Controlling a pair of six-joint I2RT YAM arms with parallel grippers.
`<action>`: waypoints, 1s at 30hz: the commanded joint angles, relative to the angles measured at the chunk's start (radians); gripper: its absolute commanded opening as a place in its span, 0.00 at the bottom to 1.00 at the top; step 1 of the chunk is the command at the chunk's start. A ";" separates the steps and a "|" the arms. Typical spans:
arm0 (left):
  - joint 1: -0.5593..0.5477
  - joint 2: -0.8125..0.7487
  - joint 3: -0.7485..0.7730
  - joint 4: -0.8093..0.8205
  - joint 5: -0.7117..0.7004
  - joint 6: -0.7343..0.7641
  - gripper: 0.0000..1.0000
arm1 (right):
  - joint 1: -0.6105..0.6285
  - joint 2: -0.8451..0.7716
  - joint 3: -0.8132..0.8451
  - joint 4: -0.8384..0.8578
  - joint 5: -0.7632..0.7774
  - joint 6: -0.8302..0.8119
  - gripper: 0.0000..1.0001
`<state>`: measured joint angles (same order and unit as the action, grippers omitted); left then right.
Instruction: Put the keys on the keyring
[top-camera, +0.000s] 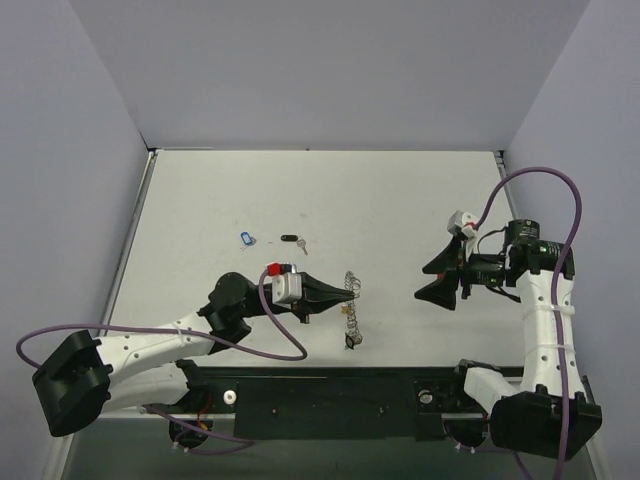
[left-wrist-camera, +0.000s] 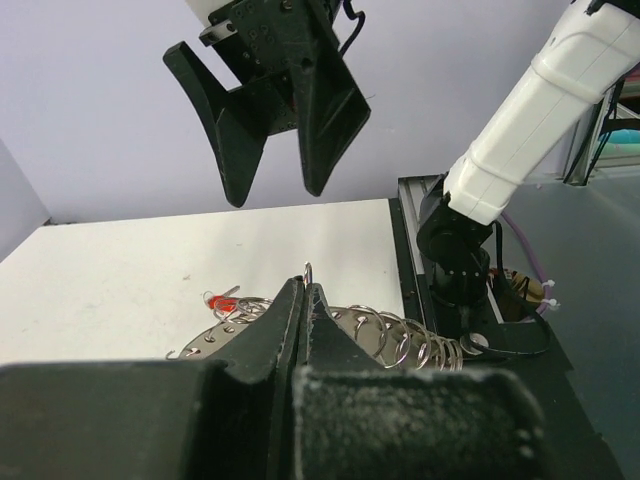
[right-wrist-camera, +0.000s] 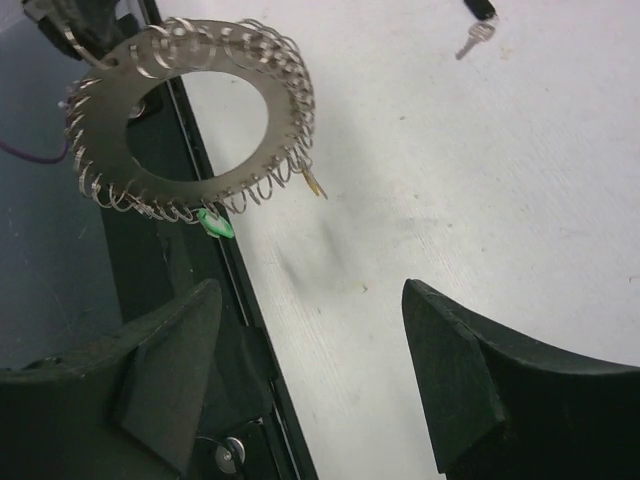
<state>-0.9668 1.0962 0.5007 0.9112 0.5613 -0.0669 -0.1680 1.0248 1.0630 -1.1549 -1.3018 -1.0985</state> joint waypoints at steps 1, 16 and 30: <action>0.007 -0.056 0.002 0.048 -0.037 0.018 0.00 | -0.076 0.055 -0.030 0.026 0.013 0.071 0.65; 0.007 0.040 0.002 0.199 -0.047 -0.126 0.00 | 0.022 0.067 -0.037 -0.092 0.137 -0.070 0.61; -0.062 0.237 0.082 0.281 -0.161 -0.137 0.00 | 0.329 0.176 0.178 -0.414 0.047 -0.537 0.61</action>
<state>-1.0042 1.3014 0.5117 1.0504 0.4477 -0.1867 0.0834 1.1900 1.1885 -1.2873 -1.1946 -1.5146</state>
